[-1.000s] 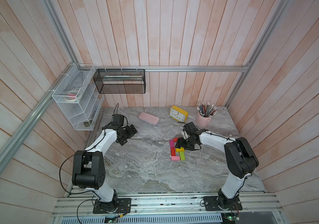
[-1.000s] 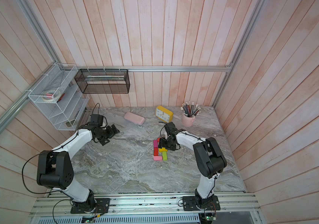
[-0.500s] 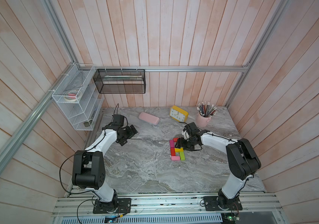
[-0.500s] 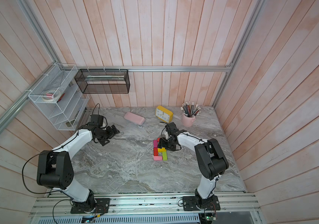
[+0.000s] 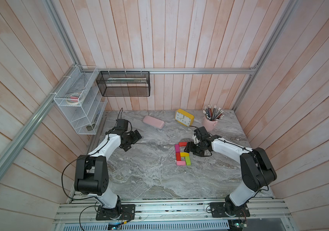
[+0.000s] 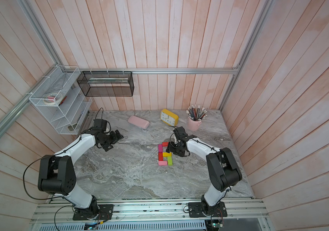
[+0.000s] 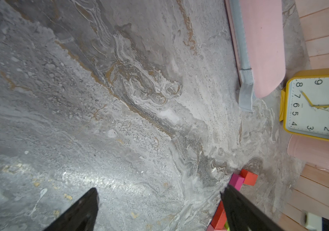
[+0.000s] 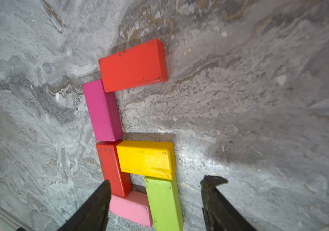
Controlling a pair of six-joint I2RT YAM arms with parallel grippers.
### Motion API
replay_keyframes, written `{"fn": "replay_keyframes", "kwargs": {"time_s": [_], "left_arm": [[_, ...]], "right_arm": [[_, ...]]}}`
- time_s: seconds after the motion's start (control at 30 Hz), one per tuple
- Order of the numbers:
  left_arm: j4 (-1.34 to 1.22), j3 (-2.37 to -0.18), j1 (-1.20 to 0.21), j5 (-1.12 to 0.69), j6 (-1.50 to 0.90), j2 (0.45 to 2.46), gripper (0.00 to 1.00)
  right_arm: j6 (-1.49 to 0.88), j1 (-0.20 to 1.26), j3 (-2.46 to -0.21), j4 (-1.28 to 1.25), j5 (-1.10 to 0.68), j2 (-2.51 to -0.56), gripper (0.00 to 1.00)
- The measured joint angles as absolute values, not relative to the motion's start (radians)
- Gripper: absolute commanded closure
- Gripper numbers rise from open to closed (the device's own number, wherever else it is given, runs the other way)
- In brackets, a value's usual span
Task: Assemble the number 6 with building blocks
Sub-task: Adjust the building block at the center of the board.
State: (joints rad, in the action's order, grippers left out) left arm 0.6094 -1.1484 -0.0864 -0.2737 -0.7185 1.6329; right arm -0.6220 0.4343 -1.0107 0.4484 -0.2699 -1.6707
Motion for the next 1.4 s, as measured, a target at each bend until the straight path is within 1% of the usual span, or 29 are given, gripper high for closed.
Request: {"fn": "replay_keyframes", "kwargs": {"time_s": [0.27,0.63,1.13,1.3,1.4], "left_arm": [[0.607,-1.147,-0.086,-0.277,-0.718,1.633,0.02],[0.605,-1.147,-0.086,-0.28,-0.713,1.633,0.02],[0.605,-1.147,-0.086,-0.28,-0.707,1.633,0.02],[0.605,-1.147,-0.086,-0.28,-0.707,1.633,0.02],[0.605,-1.147,-0.086,-0.28,-0.707,1.633,0.02]], "right_arm": [[-0.71,0.41,-0.878,0.392,-0.389,-1.611,0.25],[-0.766,0.399,-0.846,0.334,-0.498,-1.594,0.24],[-0.782,0.397,-0.845,0.321,-0.553,-1.596,0.24],[-0.781,0.397,-0.845,0.323,-0.55,-1.599,0.25],[-0.779,0.393,-0.847,0.34,-0.519,-1.599,0.25]]}}
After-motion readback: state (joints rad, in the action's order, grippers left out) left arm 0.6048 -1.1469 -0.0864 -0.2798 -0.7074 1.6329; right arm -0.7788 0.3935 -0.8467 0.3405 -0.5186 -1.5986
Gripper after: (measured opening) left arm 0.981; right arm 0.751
